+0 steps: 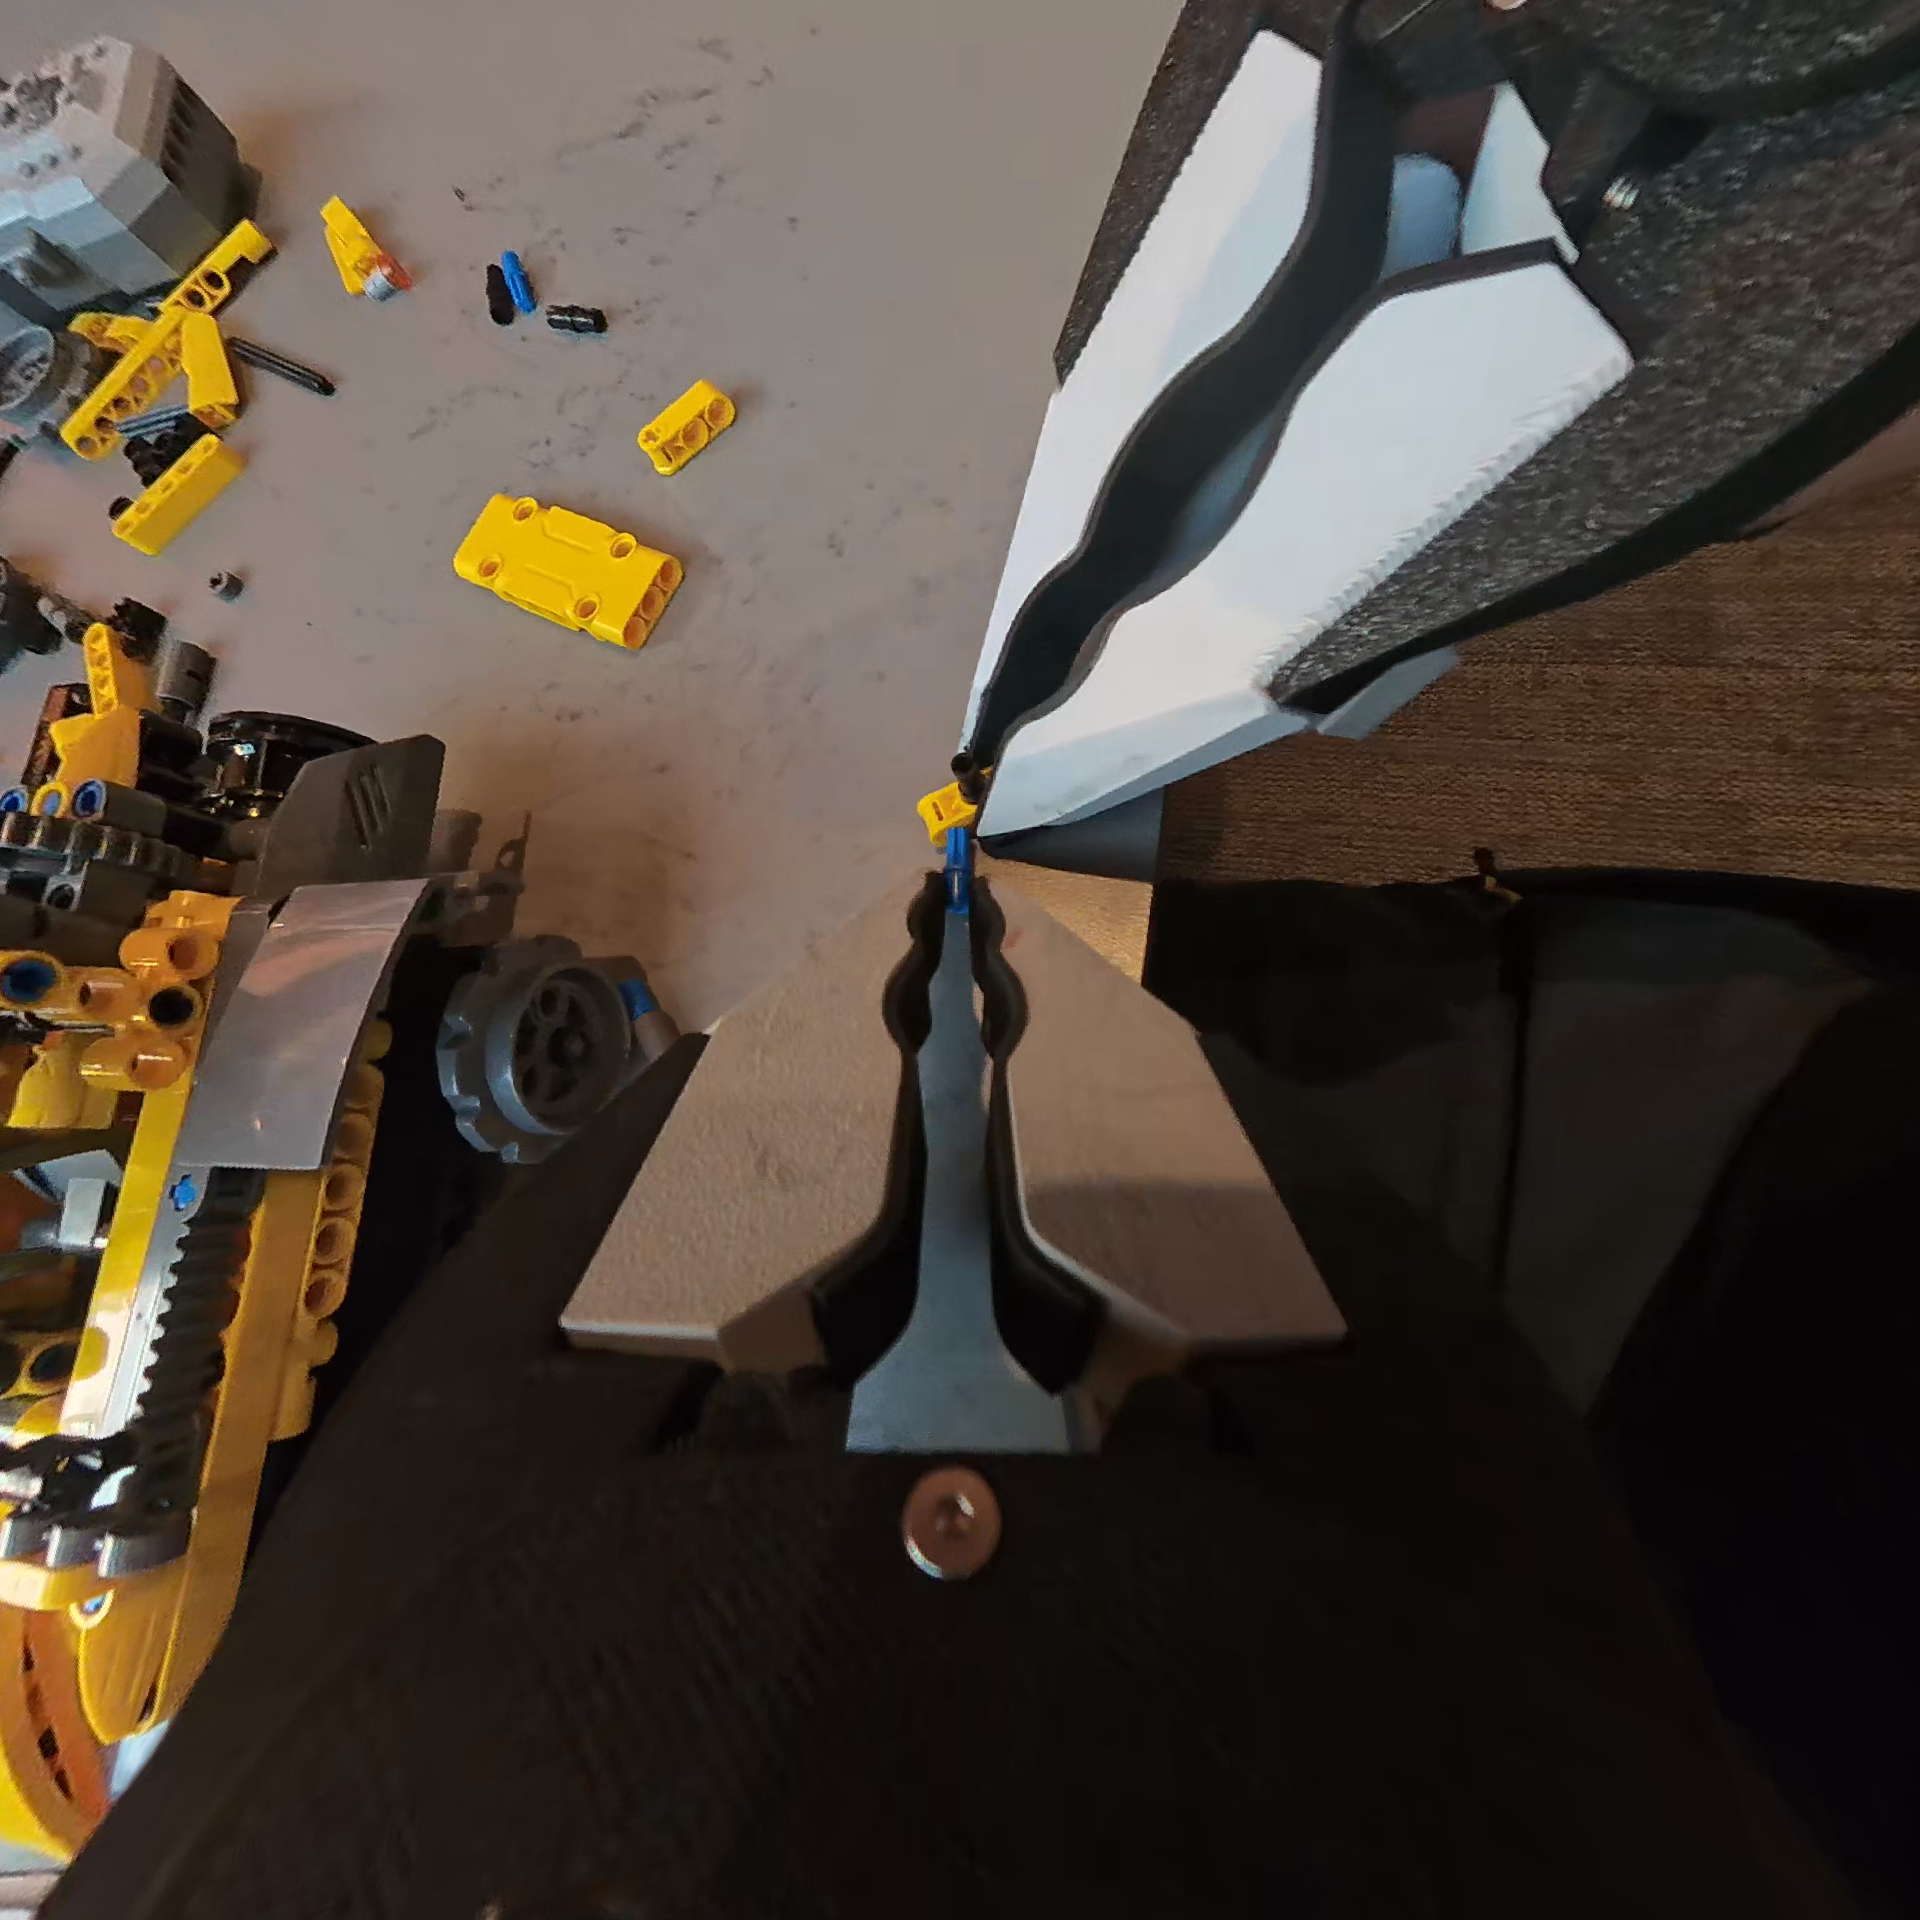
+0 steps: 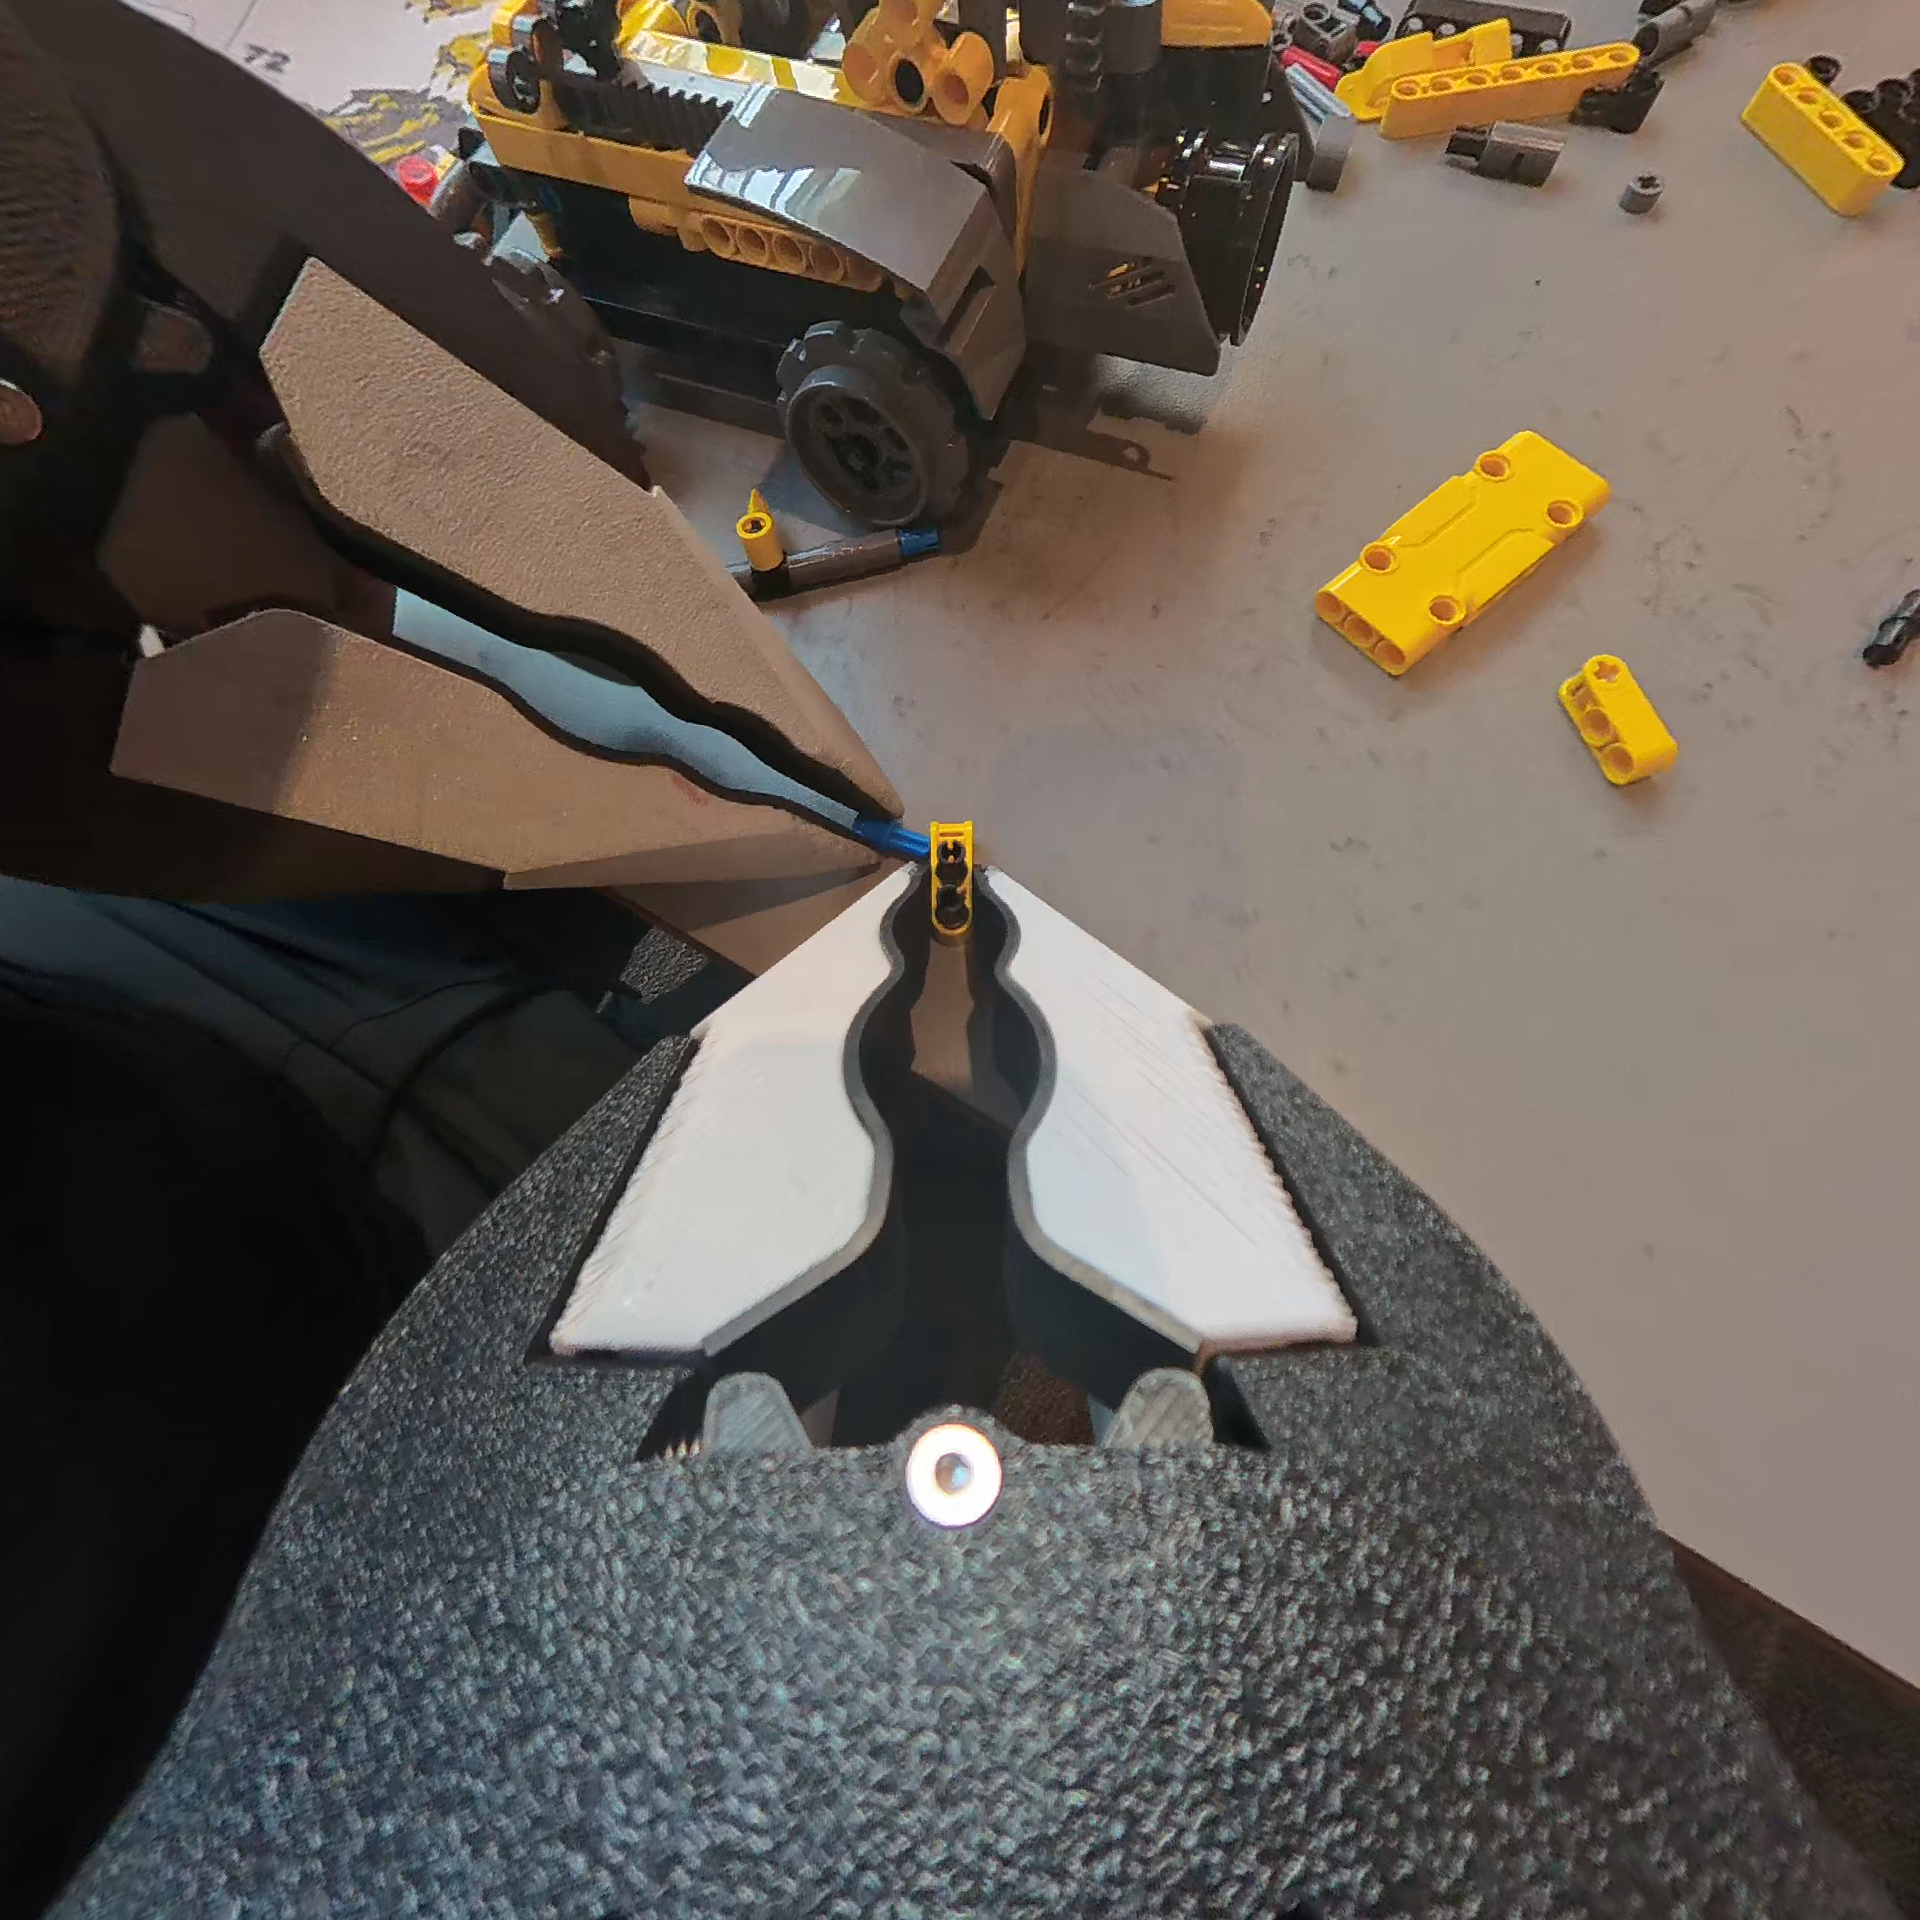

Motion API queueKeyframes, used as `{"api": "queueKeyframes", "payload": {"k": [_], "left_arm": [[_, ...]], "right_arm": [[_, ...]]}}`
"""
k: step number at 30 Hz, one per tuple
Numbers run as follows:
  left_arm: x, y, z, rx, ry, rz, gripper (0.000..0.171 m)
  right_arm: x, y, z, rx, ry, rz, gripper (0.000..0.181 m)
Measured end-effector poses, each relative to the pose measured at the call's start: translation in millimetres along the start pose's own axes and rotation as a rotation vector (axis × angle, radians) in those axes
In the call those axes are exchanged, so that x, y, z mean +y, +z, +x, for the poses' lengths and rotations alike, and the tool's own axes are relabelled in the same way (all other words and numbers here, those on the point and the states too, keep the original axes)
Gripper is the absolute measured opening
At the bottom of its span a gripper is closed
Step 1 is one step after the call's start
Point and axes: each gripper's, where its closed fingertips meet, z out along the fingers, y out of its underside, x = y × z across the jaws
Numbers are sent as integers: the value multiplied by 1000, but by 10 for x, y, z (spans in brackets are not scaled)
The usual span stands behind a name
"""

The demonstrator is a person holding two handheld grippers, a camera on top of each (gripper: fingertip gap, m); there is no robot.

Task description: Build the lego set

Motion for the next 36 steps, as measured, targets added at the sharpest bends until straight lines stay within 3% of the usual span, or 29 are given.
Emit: {"api": "queueKeyframes", "payload": {"k": [10,17,26,29,36], "left_arm": [[-1,4,-59,-192,118,-42,1],[7,-26,-69,-385,338,-53,1],[28,-52,-107,-501,397,-100,1],[27,-57,-115,-463,328,-75,1],[39,-39,-44,-148,-17,-14,1]], "right_arm": [[-26,32,16,42,-2,-13,7],[-36,22,-30,-115,151,17,8],[-68,53,-45,-181,220,49,7],[-80,62,-41,-172,177,27,7],[-60,46,-31,-106,60,18,7]]}}
